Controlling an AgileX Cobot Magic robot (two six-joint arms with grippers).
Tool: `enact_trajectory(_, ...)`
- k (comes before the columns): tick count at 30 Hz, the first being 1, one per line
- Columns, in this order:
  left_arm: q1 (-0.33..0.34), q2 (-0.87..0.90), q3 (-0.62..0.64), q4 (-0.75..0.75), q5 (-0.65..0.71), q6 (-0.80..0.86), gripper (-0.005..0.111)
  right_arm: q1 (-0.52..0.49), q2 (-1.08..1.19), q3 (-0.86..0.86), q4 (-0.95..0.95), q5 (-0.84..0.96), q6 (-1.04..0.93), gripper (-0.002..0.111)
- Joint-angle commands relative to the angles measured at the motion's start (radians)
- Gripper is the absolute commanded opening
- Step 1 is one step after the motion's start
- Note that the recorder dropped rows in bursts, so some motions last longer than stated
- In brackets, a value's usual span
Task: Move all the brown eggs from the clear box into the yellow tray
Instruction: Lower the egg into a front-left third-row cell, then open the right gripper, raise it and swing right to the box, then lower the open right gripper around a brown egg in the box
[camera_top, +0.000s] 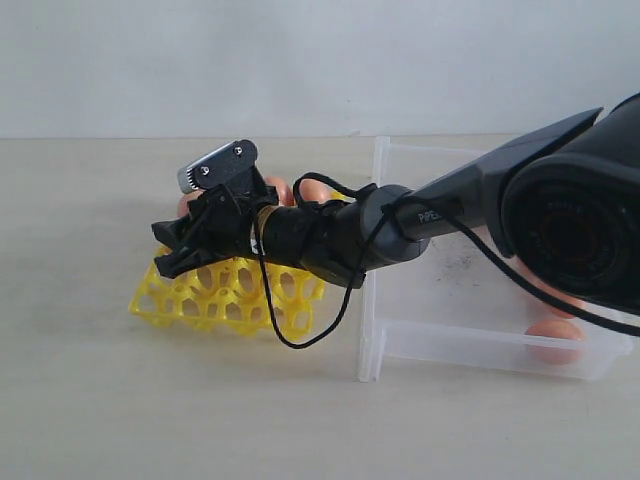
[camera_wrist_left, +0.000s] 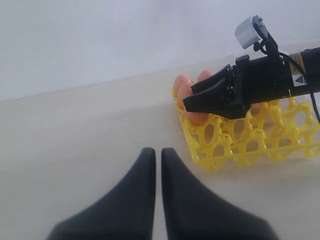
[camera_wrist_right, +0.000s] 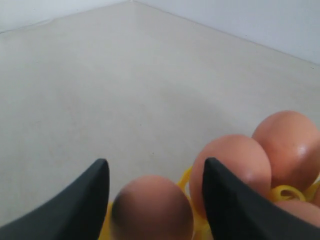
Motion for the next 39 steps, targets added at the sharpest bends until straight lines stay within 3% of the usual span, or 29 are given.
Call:
enact_trajectory(1,-0.006,-0.003,0.004,0.002,-0.004,0.0,0.004,-0.001,-0.002,-0.005,0.012,0.017,-0.001,0.053)
enact_trajectory(10,-0.006,-0.003,0.004,0.002,-0.004,0.0,0.004,-0.001,-0.096,-0.005,0.012,0.09,0.041,0.052)
enact_trajectory(16,-0.006,-0.003,0.004,0.002,-0.004,0.0,0.004,-0.001,-0.242,-0.003,-0.066,0.268,0.193,0.05)
enact_trajectory(18,-0.006,-0.003,0.004,0.002,-0.004,0.0,0.004,0.003,-0.296,-0.003,-0.16,0.397,0.315,0.038)
enact_trajectory(19,-0.006,-0.003,0.004,0.002,-0.004,0.0,0.004,0.02,-0.348,0.002,-0.279,0.548,0.428,0.014)
enact_trajectory(20,-0.006,-0.003,0.004,0.002,-0.004,0.0,0.004,0.032,-0.369,0.012,-0.306,0.607,0.443,0.003)
enact_trajectory(25,-0.006,-0.003,0.004,0.002,-0.004,0.0,0.004,0.098,-0.545,0.146,-0.259,1.069,0.102,0.0)
enact_trajectory(27,-0.006,-0.003,0.004,0.002,-0.004,0.0,0.004,0.056,-0.588,0.202,-0.254,1.17,0.078,0.0)
enact_trajectory(31,-0.006,-0.003,0.004,0.002,-0.004,0.0,0.004,-0.132,-0.64,0.284,-0.126,1.18,0.038,0.0)
enact_trajectory(34,-0.006,-0.003,0.004,0.002,-0.004,0.0,0.004,-0.305,-0.64,0.284,0.162,1.188,-0.243,0.0)
enact_trajectory(39,-0.006,-0.003,0.004,0.002,-0.004,0.0,0.004,-0.484,-0.633,0.284,0.444,1.29,-0.531,0.0)
